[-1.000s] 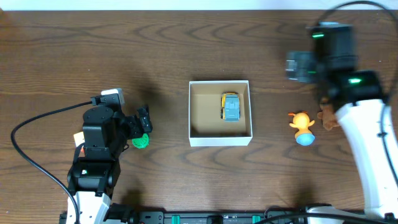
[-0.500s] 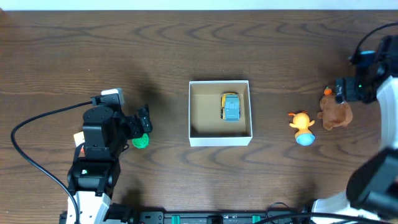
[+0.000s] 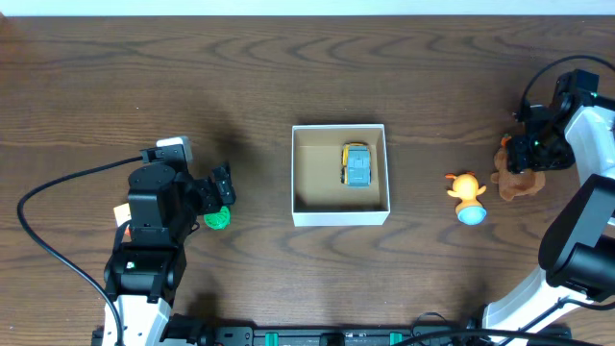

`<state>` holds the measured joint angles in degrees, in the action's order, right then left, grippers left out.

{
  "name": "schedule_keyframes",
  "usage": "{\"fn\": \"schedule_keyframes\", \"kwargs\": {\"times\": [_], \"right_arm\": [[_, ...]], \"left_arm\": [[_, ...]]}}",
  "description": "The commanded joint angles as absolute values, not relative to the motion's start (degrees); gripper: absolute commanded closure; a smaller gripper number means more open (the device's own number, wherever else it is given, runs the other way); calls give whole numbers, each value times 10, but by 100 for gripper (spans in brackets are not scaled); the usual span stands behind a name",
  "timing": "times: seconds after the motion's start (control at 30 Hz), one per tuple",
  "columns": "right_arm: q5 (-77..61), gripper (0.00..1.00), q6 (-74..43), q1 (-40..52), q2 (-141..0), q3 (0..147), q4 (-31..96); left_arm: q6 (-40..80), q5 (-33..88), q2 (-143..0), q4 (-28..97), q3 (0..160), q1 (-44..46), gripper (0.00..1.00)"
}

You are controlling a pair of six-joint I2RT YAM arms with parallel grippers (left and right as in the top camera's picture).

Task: Pack container
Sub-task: 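Move the right gripper to the brown plush bear and grasp it, then carry the plush bear into the box and open the right gripper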

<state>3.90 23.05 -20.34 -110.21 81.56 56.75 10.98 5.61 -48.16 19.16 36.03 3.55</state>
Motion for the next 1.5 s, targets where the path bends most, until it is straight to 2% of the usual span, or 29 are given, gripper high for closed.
{"fn": "schedule_keyframes", "kwargs": {"times": [0.0, 0.17, 0.3, 0.43, 0.63, 0.77, 0.93, 1.1, 1.27, 1.47], "right_arm": [[27, 60, 232, -201, -1102, 815, 568], [25, 72, 214, -201, -1102, 815, 568], [28, 92, 204, -196, -1099, 816, 572], [30, 99, 182, -177, -1077, 825, 575], [30, 99, 126, -105, -1002, 864, 575], [30, 99, 64, -19, -943, 889, 566], [29, 99, -79, 101, -898, 892, 542], [27, 99, -217, 230, -900, 892, 544], [59, 99, -259, 331, -922, 892, 542], [74, 99, -327, 408, -960, 892, 545]], "left_arm": [[117, 54, -482, 192, 373, 36, 2], [117, 54, -482, 192, 373, 36, 2], [117, 54, -482, 192, 373, 36, 2], [117, 54, -482, 192, 373, 36, 2], [117, 54, -482, 192, 373, 36, 2], [117, 54, -482, 192, 373, 36, 2], [117, 54, -482, 192, 373, 36, 2], [117, 54, -482, 192, 373, 36, 2], [117, 54, -482, 192, 373, 36, 2], [117, 54, -482, 192, 373, 36, 2]]}}
